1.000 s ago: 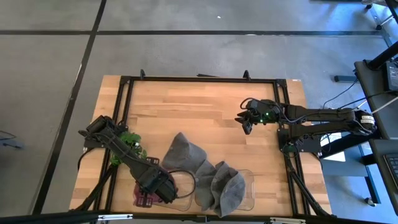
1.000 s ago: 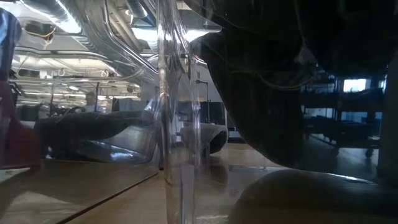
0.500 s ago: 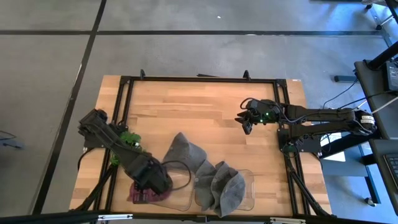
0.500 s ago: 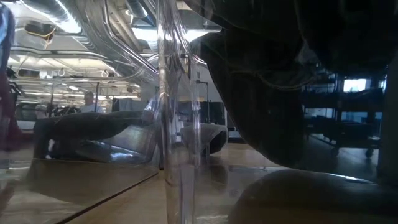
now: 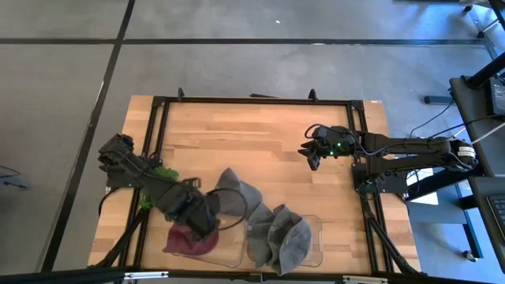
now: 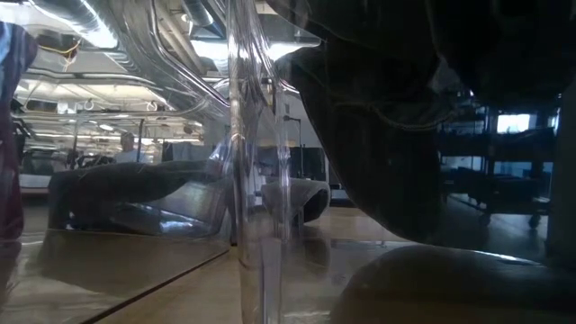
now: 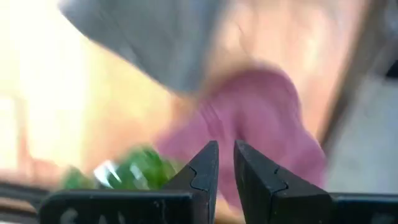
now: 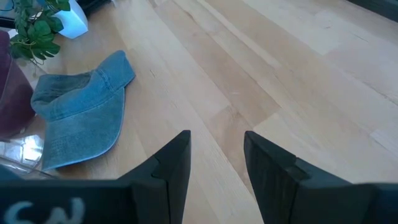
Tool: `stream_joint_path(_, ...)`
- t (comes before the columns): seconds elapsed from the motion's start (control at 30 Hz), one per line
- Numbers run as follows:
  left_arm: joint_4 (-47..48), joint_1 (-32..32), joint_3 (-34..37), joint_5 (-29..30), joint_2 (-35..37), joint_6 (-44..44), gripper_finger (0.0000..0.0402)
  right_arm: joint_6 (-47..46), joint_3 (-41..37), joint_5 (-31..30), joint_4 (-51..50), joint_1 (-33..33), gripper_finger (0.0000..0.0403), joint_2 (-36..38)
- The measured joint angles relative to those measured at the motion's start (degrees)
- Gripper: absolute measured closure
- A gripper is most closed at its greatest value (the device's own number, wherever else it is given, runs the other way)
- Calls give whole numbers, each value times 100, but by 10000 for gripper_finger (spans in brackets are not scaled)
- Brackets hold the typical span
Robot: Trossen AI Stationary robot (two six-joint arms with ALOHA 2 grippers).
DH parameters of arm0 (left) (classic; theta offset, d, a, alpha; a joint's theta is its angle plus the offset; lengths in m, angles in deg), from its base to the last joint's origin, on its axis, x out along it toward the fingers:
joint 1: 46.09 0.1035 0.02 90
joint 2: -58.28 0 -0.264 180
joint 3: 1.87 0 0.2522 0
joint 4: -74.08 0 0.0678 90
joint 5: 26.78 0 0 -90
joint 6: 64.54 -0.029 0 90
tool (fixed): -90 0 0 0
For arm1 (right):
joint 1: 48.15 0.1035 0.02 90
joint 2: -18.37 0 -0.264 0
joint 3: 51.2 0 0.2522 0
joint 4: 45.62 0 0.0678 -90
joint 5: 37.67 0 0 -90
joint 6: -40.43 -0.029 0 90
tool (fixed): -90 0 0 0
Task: Pick & Place hat
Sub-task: Put the gray cap into the right transparent bin
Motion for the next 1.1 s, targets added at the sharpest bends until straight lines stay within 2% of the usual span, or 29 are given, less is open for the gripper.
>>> stream_joint_path(0.27,-440,822,0,1594,0,-1214,354,-63,-1,0,72,0,253,0)
stream_joint_path(0.43,-671,1116,280,2081,271,-1733,354,-177,-1,0,71,-2,253,0)
stream_joint_path(0.57,-1827,1427,1477,1722,967,-1973,354,-170,-1,0,71,-1,253,0)
stream_joint_path(0.77,-4491,1715,3647,738,1948,-2450,354,-164,-1,-3,88,0,253,0)
stream_joint_path(0.93,-5265,1927,4842,286,2056,-2696,354,-175,-1,-412,91,-2,253,0)
stream_joint_path(1.1,-5816,2113,5560,214,2013,-3431,354,-181,-1,-925,103,-2,253,0)
